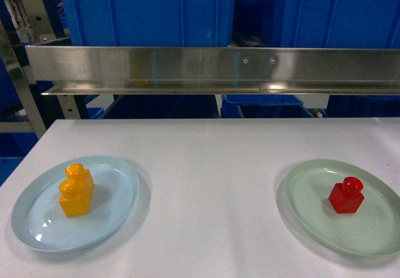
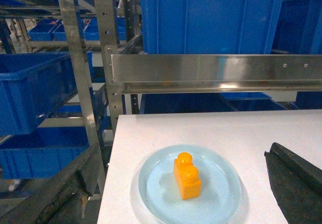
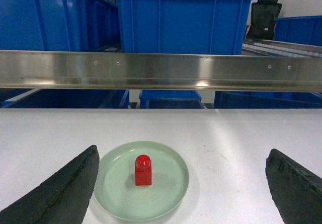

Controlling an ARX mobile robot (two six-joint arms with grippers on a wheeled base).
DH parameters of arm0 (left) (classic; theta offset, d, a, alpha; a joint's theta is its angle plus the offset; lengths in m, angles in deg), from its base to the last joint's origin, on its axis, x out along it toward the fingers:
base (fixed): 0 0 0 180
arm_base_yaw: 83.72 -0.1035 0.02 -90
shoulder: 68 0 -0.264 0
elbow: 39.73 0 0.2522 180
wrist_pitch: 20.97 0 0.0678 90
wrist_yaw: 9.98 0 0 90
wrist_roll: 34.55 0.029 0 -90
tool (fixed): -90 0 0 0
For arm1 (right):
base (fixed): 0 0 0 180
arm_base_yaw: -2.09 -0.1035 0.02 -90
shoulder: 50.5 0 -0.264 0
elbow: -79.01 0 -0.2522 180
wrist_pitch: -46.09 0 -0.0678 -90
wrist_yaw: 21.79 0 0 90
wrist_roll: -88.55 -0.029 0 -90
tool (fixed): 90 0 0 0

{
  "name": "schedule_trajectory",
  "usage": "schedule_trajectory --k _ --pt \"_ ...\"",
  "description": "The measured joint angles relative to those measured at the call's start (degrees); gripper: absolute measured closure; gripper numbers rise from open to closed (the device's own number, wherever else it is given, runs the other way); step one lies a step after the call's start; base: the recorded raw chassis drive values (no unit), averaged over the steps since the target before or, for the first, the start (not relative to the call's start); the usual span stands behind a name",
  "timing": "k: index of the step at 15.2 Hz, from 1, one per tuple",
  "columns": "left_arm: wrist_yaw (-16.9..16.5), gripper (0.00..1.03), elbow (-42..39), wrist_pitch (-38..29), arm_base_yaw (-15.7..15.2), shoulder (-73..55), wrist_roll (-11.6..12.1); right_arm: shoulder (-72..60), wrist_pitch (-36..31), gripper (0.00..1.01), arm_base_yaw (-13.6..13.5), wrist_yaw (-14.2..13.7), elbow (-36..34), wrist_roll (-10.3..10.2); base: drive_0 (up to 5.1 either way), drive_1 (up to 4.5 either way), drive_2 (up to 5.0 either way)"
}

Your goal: Sort and place red and yellow blocks in left bins

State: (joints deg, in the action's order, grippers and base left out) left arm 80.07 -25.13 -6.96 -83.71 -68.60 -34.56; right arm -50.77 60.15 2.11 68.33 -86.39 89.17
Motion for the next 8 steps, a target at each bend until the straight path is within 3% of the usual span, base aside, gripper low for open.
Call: schedule_trajectory --k 8 --pt "0.0 0.05 0.0 0.0 0.0 0.0 0.0 0.0 0.0 0.03 0.0 0.0 0.0 0.0 0.0 0.00 0.0"
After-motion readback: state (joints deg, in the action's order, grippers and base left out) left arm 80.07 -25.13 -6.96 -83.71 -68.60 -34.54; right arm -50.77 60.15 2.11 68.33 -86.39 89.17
